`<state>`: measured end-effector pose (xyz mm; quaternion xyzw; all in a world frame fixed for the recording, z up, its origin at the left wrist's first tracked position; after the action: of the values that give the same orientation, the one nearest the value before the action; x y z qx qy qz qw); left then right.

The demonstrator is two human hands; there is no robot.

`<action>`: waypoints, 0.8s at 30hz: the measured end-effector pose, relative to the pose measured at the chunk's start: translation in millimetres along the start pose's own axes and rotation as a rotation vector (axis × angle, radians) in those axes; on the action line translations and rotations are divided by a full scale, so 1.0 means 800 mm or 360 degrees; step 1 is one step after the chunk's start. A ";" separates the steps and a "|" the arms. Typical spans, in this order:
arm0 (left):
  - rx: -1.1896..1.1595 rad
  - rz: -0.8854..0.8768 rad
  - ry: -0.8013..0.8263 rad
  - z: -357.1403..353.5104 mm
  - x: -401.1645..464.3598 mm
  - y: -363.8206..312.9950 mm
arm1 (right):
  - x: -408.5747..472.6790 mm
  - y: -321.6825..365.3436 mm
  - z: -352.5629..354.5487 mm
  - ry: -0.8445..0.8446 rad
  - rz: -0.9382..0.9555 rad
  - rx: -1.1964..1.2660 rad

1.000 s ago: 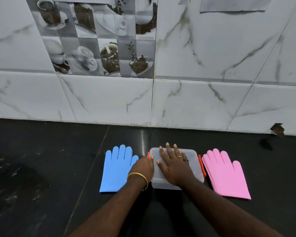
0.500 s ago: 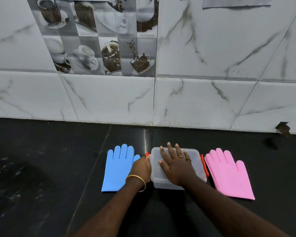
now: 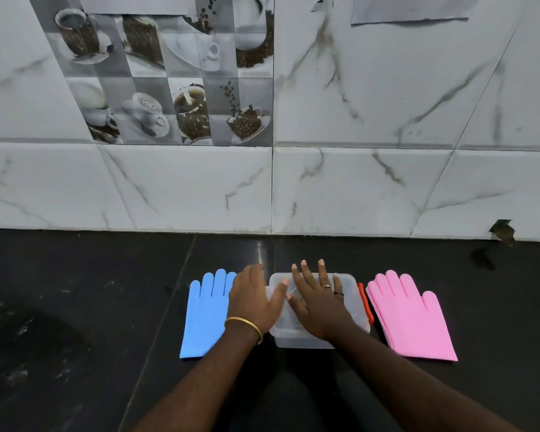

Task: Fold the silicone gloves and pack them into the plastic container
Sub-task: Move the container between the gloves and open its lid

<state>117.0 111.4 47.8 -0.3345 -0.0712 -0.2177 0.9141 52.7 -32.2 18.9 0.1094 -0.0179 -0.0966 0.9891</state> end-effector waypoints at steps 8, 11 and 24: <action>0.0416 -0.0577 0.0706 -0.079 -0.002 -0.088 | -0.050 -0.113 0.055 -0.0805 -0.0970 0.0790; 0.0530 -0.0606 0.0859 -0.100 -0.003 -0.088 | -0.064 -0.138 0.042 -0.0565 -0.1132 0.0726; 0.0540 -0.0579 0.0937 -0.109 -0.008 -0.085 | -0.064 -0.098 0.073 -0.0073 -0.0549 -0.0366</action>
<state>79.2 11.2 18.6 -0.0836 0.1012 -0.4483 0.8842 -15.3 -109.8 57.5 -0.0051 -0.0102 -0.2685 0.9632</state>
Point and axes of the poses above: each hand's wrist, its own x-axis towards the middle knuckle, its own z-axis out of the back of the hand, y = z × x, the point moved 6 cm from there along x, towards the middle knuckle, and after that the axes turned 3 degrees about -x, right-handed, at the moved point
